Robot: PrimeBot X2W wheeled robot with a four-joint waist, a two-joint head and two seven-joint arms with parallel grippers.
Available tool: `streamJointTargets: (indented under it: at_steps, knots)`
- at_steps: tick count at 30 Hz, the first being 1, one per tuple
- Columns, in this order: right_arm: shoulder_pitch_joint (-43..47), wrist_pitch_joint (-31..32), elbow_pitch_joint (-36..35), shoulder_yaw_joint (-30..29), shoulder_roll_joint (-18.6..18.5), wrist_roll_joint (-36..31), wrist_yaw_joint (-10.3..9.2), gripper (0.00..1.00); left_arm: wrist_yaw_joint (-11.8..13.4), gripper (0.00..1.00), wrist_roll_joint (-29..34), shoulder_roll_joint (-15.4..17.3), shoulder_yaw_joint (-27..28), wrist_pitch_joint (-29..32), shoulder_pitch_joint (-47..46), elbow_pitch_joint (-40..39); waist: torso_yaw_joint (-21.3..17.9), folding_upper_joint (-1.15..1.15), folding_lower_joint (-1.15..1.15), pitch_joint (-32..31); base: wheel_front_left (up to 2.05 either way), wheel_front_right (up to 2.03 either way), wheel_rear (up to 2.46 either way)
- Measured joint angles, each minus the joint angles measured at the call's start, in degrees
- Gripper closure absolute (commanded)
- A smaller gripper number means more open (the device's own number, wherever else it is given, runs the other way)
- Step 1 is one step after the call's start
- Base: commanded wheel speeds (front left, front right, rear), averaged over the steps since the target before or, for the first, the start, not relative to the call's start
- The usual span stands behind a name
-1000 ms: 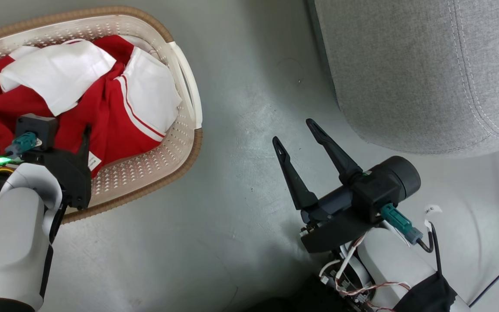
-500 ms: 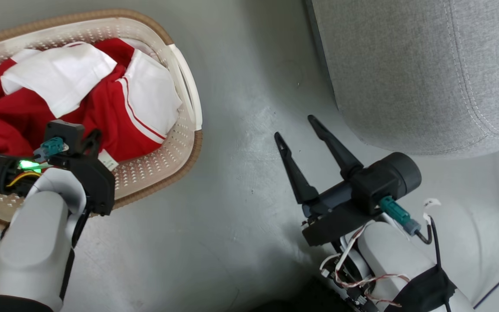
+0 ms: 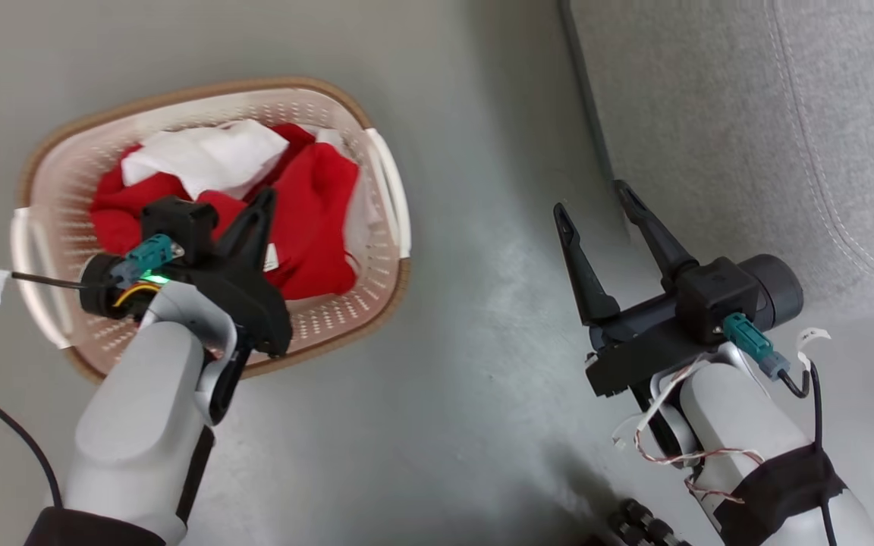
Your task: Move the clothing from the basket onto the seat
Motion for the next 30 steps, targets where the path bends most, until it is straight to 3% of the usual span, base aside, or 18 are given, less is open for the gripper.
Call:
streamJointTargets:
  at_steps: [15,30]
  knots:
    - [-2.2,0.0,-0.3,0.4,-2.0,-2.4,4.30,0.00,0.0,1.00,-5.9,0.1,-9.2,-5.0,2.0,-14.6,10.1,0.00,0.00,-11.0,0.00,0.00,0.00]
    - [-1.5,0.0,0.2,4.6,-2.4,-3.2,9.07,0.00,0.0,1.00,-12.2,2.0,-15.9,-5.0,3.3,-25.4,17.7,0.00,0.00,-24.2,0.00,0.00,0.00]
